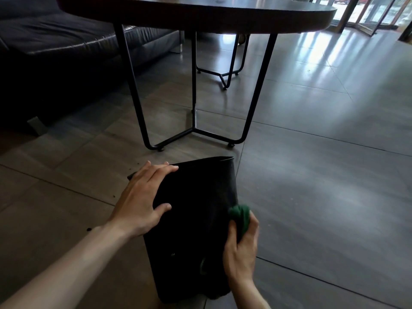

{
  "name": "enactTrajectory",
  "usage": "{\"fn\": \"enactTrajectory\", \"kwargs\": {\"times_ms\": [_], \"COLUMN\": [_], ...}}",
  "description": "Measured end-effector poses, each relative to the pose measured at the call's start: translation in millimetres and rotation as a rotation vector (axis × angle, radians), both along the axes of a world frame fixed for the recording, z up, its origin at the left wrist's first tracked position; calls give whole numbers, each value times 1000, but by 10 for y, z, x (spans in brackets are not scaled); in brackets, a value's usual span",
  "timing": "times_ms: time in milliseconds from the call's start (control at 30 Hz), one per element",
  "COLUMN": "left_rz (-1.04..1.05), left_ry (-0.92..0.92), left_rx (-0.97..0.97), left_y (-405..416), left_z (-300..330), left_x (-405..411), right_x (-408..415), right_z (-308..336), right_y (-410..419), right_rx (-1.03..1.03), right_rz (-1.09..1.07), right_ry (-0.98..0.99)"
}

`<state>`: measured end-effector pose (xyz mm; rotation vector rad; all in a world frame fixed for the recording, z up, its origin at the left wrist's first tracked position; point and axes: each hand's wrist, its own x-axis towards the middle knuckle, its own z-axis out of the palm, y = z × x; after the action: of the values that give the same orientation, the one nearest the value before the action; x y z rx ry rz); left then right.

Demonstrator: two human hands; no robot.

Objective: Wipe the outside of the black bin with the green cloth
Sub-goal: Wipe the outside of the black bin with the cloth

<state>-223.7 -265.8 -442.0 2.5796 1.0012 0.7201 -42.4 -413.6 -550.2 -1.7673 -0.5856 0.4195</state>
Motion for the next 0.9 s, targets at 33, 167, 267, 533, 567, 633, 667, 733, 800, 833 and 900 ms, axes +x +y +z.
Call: {"fn": "enactTrajectory", "kwargs": {"times_ms": [33, 167, 267, 533, 567, 633, 667, 733, 800, 833, 900], "left_rz": [-5, 0, -1, -9, -8, -1, 5, 12, 13, 13, 16], "left_ry": [-3, 13, 11, 1, 4, 11, 18, 26, 29, 30, 34], "left_rx": [1, -6, -11, -1, -2, -1, -3, -7, -19, -19, -8], "left_y": [-2, -8, -16, -7, -13, -19, -26, -38, -44, -41, -24], "left_z": [4, 27, 20, 15, 14, 15, 15, 23, 32, 40, 41], "left_x": [2, 19, 2, 19, 13, 5, 10, 27, 27, 30, 41], "right_x": [13, 83, 112, -453, -485, -471, -430, -310, -230, -232, -312], "right_z": [150, 731, 665, -94, -34, 169, 295, 502, 522, 455, 178], "right_y": [136, 713, 664, -155, -85, 162, 306, 546, 595, 519, 204], "right_rx": [54, 119, 114, 14, 13, 77, 121, 169, 143, 120, 61], "right_rz": [32, 223, 252, 4, 14, 93, 156, 271, 317, 306, 219], "right_ry": [-38, -256, -323, -197, -192, -269, -316, -427, -512, -525, -476]}}
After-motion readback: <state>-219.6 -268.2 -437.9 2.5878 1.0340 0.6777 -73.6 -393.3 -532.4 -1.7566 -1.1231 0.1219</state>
